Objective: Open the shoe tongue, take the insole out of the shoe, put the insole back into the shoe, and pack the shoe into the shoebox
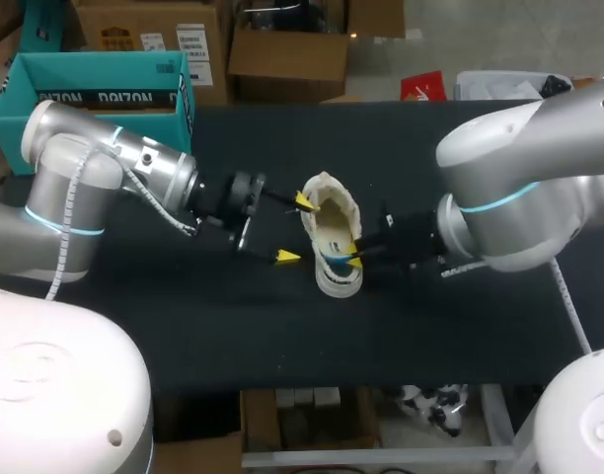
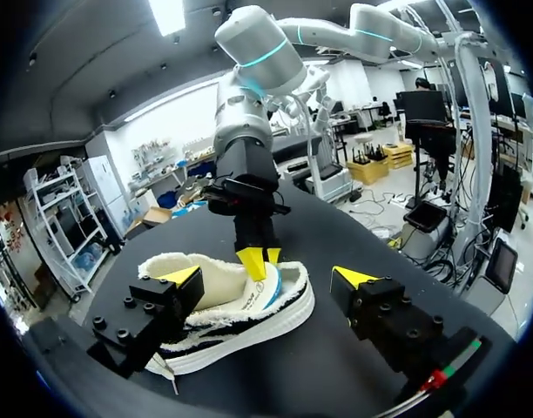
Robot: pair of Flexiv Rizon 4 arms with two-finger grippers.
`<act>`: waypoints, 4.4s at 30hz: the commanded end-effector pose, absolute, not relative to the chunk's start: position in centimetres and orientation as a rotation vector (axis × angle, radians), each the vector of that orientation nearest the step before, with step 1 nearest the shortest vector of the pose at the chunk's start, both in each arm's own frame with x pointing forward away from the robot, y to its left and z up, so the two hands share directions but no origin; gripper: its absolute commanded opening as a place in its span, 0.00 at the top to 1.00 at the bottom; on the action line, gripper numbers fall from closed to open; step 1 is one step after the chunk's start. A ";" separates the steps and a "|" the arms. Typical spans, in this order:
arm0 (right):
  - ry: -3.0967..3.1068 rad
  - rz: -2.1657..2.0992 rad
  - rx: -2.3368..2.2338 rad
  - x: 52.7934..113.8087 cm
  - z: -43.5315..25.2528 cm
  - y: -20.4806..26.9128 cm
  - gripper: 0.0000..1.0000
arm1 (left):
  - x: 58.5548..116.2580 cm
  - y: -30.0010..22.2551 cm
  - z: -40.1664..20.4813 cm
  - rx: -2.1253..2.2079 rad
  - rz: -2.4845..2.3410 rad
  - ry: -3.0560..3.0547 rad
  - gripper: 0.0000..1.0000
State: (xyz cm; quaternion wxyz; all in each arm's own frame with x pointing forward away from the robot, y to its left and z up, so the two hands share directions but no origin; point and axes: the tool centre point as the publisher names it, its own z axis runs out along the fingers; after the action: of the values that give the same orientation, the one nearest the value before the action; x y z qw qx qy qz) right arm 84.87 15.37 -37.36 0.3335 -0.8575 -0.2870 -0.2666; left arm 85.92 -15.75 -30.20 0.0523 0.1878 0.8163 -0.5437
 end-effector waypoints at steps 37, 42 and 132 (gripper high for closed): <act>-1.083 -0.674 -2.209 84.6 -37.2 19.1 1.00 | 84.8 -7.7 -27.5 -0.085 -1.473 2.796 0.00; -1.091 -0.680 -2.206 84.4 -38.9 19.1 1.00 | 84.8 -7.0 -27.5 -0.112 -1.484 2.787 0.00; -2.306 -0.413 -1.421 82.6 -28.4 3.3 0.00 | 84.1 -15.2 -32.6 -1.835 -0.731 2.380 0.00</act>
State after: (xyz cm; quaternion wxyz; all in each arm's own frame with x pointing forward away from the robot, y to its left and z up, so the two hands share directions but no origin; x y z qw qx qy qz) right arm 83.27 3.42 -28.91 0.2386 -0.5366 -0.7896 -0.1781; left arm 83.58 -13.87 -31.28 -0.0423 -0.5682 0.7717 -0.2825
